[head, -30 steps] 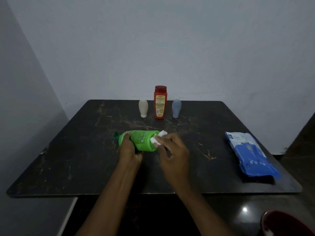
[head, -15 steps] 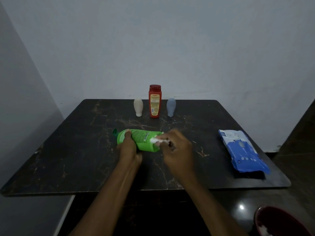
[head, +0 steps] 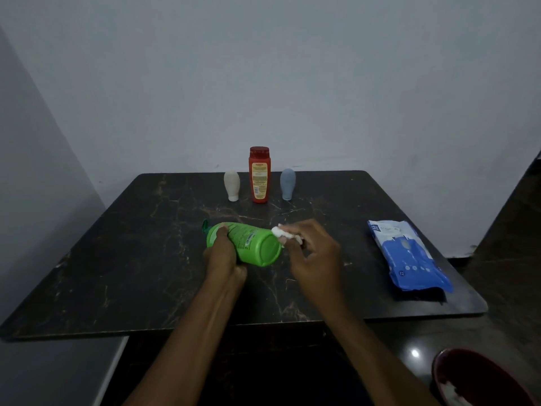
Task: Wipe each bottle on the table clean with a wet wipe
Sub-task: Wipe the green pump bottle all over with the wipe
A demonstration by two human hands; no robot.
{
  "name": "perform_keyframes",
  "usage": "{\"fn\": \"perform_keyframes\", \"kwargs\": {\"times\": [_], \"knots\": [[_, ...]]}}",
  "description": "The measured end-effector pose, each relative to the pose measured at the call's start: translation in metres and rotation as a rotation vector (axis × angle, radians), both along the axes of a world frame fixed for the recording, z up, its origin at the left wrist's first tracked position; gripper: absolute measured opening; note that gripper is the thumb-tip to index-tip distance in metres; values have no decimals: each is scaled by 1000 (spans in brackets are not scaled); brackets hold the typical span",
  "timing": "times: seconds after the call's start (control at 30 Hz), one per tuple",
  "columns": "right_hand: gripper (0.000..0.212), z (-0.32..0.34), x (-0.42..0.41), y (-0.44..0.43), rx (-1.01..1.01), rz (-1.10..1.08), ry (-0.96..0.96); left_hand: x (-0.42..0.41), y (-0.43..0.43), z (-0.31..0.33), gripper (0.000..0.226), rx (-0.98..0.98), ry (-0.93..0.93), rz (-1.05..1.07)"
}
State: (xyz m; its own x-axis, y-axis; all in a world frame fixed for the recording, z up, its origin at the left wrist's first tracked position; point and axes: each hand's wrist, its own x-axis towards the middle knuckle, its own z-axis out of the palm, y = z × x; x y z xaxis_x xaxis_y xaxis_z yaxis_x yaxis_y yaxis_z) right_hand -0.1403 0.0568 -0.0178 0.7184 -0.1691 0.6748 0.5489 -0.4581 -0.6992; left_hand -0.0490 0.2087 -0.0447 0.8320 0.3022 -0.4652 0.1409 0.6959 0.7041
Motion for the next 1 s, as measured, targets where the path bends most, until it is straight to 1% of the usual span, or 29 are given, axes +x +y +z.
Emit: {"fn": "perform_keyframes", "kwargs": {"times": [0.13, 0.17, 0.23, 0.33, 0.4, 0.47, 0.53, 0.6, 0.63, 0.7, 0.77, 0.83, 0.93, 0.97, 1.0], "knots": [[11, -6, -25, 16, -49, 144, 26, 0, -7, 3, 51, 8, 5, 7], [11, -7, -24, 14, -33, 145, 46, -2, -8, 4, 48, 3, 5, 8], [10, -8, -18, 3, 23, 78, 95, -5, -12, 8, 40, -1, -19, 4], [15, -19, -6, -18, 131, -16, 187, -9, -15, 18, 46, -16, -73, 5], [13, -23, -2, -30, 219, -8, 225, -9, -19, 26, 49, 25, -135, 1], [10, -23, -5, -35, 252, 39, 190, -9, -26, 34, 50, 77, -212, -16], [15, -25, -6, -29, 245, 105, 176, -7, -38, 42, 45, 120, -272, -37], [21, -31, -1, -19, 261, 118, 210, -3, -54, 49, 39, 120, -288, -53], [22, -33, 4, -16, 309, 102, 243, 0, -61, 51, 37, 113, -285, -64], [18, -32, 18, -14, 498, 72, 323, 3, -74, 55, 39, 120, -307, -85], [14, -25, 34, -21, 710, 96, 400, 6, -80, 59, 55, 117, -420, -211], [18, -18, 50, -34, 906, 211, 502, 10, -79, 69, 69, 135, -563, -379], [22, -11, 72, -59, 1093, 397, 642, 27, -69, 90, 93, 337, -694, -626], [24, -9, 80, -68, 1145, 438, 682, 37, -65, 97, 98, 437, -707, -706], [28, -9, 87, -75, 1189, 465, 726, 45, -63, 105, 98, 557, -709, -760]]}}
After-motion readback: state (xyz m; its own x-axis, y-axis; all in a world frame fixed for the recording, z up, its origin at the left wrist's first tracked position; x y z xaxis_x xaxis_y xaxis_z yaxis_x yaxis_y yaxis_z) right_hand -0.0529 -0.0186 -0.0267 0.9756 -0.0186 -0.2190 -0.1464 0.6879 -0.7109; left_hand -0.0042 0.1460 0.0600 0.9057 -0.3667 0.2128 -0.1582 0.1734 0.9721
